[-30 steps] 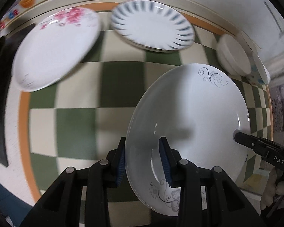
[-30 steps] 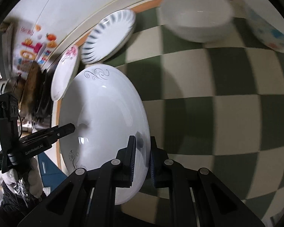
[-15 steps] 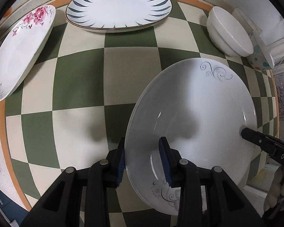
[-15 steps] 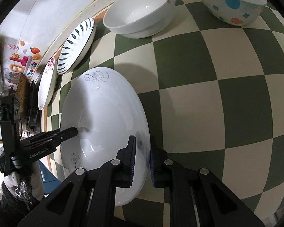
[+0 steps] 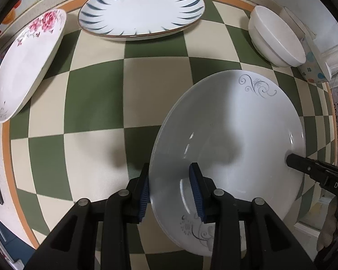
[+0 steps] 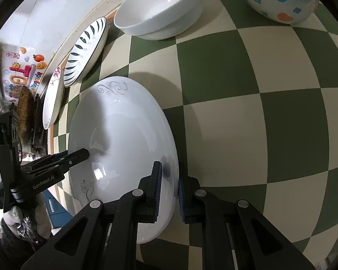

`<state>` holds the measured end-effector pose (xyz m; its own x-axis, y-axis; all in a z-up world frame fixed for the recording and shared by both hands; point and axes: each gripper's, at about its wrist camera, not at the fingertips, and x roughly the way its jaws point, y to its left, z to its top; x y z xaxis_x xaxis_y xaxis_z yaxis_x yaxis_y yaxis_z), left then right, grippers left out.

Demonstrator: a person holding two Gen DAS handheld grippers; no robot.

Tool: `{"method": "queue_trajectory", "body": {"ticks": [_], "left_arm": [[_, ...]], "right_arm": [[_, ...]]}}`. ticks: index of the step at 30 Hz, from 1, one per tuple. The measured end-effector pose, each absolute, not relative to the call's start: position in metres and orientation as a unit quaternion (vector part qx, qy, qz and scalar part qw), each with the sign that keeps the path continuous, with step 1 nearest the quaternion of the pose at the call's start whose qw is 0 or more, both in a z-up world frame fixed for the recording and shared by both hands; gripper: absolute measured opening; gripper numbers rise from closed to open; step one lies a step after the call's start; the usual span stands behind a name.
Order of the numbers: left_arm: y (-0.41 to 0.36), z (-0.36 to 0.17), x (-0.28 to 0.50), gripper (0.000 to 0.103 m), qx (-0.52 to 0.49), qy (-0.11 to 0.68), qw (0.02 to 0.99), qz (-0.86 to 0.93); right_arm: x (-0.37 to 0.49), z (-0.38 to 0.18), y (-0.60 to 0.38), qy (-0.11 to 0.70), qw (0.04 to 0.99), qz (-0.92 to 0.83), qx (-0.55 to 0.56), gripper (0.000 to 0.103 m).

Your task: Organize plates and bowls

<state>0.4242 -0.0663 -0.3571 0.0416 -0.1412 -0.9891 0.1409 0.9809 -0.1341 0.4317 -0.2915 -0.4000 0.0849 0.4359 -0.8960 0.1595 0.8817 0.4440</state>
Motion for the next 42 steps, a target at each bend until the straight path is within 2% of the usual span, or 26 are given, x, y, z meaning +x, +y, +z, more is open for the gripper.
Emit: {"method": "queue_trajectory", "body": {"ticks": [3,6,9,10,11,15,20,26,37,39,41,42], "left_arm": [[-0.044,-0.326,0.424,0.031,-0.024,0.665,0.742,-0.084],[-0.001,-0.287,0.427,0.032,-0.050,0.633,0.771,-0.052],[0.056,-0.263,0.436,0.033,-0.080,0.612,0.787,-0.008],[0.074,-0.263,0.439,0.033,-0.086,0.609,0.788,0.004],[0.093,-0.264,0.445,0.033,-0.095,0.606,0.789,0.017],[0.164,-0.288,0.463,0.033,-0.154,0.617,0.770,0.057],[0.215,-0.316,0.488,0.033,-0.184,0.626,0.754,0.077],[0.234,-0.338,0.510,0.033,-0.172,0.629,0.754,0.079],[0.225,-0.344,0.522,0.033,-0.115,0.627,0.767,0.074],[0.225,-0.350,0.522,0.033,-0.125,0.636,0.759,0.067],[0.225,-0.356,0.520,0.033,-0.139,0.646,0.747,0.066],[0.225,-0.359,0.520,0.033,-0.146,0.648,0.745,0.063]], "right_arm": [[0.433,-0.378,-0.298,0.663,0.711,0.077,0.221,0.016],[0.441,-0.332,-0.289,0.638,0.734,0.077,0.222,0.018],[0.458,-0.298,-0.256,0.614,0.748,0.108,0.230,0.035],[0.467,-0.292,-0.237,0.608,0.746,0.130,0.239,0.043],[0.479,-0.290,-0.215,0.606,0.740,0.153,0.249,0.046],[0.527,-0.302,-0.126,0.611,0.716,0.210,0.265,0.046],[0.598,-0.325,-0.038,0.629,0.705,0.232,0.232,0.046],[0.662,-0.357,0.023,0.659,0.695,0.226,0.179,0.046],[0.718,-0.388,0.045,0.681,0.694,0.208,0.105,0.045],[0.723,-0.395,0.049,0.689,0.687,0.213,0.092,0.042],[0.727,-0.404,0.055,0.695,0.681,0.221,0.072,0.027],[0.728,-0.407,0.057,0.698,0.678,0.222,0.064,0.024]]}}
